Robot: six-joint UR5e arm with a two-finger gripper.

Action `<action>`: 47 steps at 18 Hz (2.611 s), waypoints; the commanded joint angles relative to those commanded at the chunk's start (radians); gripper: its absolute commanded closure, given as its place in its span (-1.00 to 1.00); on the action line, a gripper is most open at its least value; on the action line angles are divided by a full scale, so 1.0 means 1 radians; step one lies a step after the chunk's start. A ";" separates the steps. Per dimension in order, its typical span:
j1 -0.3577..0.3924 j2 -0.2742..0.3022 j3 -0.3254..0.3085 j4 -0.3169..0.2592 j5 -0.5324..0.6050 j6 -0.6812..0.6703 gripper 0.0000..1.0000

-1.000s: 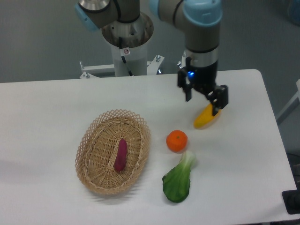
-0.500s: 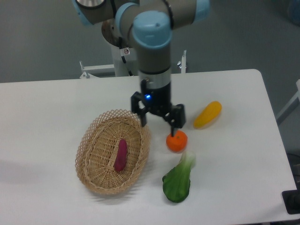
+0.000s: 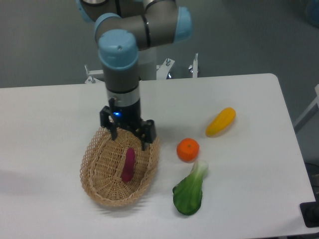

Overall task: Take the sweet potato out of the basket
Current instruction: 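Lower the gripper into the basket around the purple sweet potato, then close the gripper on the purple sweet potato, then lift the sweet potato out of the basket and carry it beside the pepper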

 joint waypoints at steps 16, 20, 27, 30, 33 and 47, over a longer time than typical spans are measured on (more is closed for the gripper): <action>-0.014 -0.235 0.011 0.147 0.101 -0.173 -1.00; -0.014 -0.245 0.008 0.149 0.107 -0.179 -1.00; -0.014 -0.259 0.009 0.160 0.136 -0.178 -1.00; -0.015 -0.259 0.012 0.161 0.164 -0.176 -0.48; -0.015 -0.255 0.014 0.161 0.164 -0.172 0.18; 0.000 -0.181 0.076 0.140 0.161 -0.071 0.64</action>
